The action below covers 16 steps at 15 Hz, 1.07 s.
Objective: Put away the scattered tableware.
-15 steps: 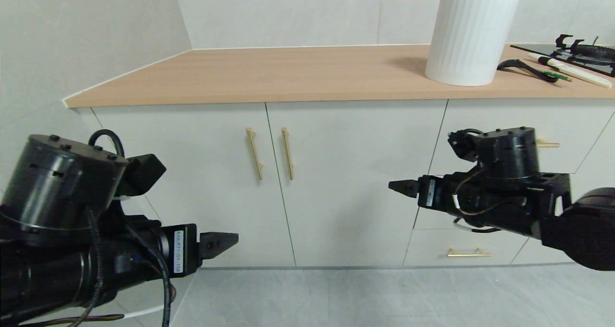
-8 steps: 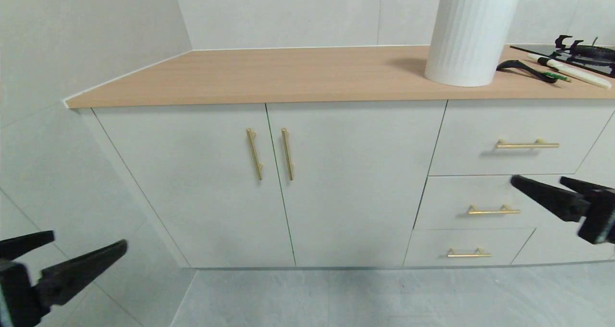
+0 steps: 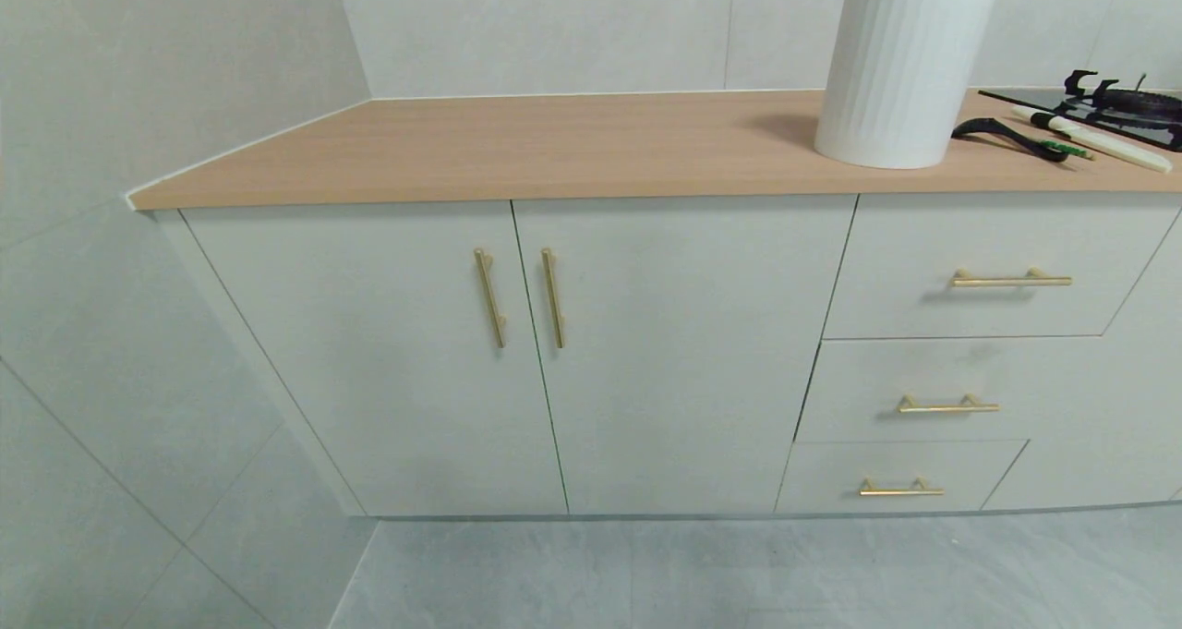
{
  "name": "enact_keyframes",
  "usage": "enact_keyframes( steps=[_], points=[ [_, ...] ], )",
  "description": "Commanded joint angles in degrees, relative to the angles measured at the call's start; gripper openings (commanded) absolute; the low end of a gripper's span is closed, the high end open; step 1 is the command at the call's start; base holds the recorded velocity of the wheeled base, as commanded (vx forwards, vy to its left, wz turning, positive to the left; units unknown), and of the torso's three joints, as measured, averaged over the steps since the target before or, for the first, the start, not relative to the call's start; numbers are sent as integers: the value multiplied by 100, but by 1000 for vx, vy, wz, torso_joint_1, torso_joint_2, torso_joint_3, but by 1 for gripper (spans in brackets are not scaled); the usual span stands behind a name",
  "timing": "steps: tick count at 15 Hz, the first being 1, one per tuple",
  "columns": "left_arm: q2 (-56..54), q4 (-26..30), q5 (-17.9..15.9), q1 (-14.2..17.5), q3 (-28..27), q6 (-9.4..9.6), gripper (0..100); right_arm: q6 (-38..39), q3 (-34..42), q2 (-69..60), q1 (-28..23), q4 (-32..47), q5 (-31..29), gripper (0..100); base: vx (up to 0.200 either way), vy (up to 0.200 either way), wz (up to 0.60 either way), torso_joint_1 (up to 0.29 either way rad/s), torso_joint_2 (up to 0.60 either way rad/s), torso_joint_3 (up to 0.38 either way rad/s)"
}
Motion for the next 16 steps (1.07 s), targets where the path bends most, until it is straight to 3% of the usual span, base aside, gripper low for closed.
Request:
enact_keyframes(
  steps=[1, 4, 5, 7, 8, 11, 12, 14, 16],
  points=[
    [-830, 2, -19, 227, 125, 50, 100, -195, 51, -1364, -296, 616, 150, 100, 0, 0, 0, 0, 0, 0],
    [-1005, -113, -1, 403, 363, 32, 100, -178, 95, -1408, -542, 598, 141, 100, 0, 0, 0, 0, 0, 0],
    [-1005, -288, 192, 570, 451, 41, 100, -178, 157, -1821, -929, 739, 281, 100, 0, 0, 0, 0, 0, 0],
    [-1146, -262, 86, 948, 459, 41, 100, -142, 333, -1926, -929, 765, 141, 100, 0, 0, 0, 0, 0, 0],
    [-1348, -227, -186, 1054, 635, -3, 100, 104, 464, -1926, -929, 765, 71, 100, 0, 0, 0, 0, 0, 0],
    [-1559, -244, -371, 1141, 1391, -20, 100, 148, 1616, -1926, -929, 686, 185, 100, 0, 0, 0, 0, 0, 0],
    [-1559, -262, -388, 1141, 1707, -29, 100, 165, 2099, -1917, -929, 325, 238, 100, 0, 0, 0, 0, 0, 0],
    [-1559, -473, -494, 1141, 2208, -29, 100, 192, 2090, -1917, -929, 440, 431, 100, 0, 0, 0, 0, 0, 0],
    [-1559, -1027, -502, 1141, 2868, -29, 100, 209, 2090, -1917, -929, 440, 528, 100, 0, 0, 0, 0, 0, 0]
  ],
)
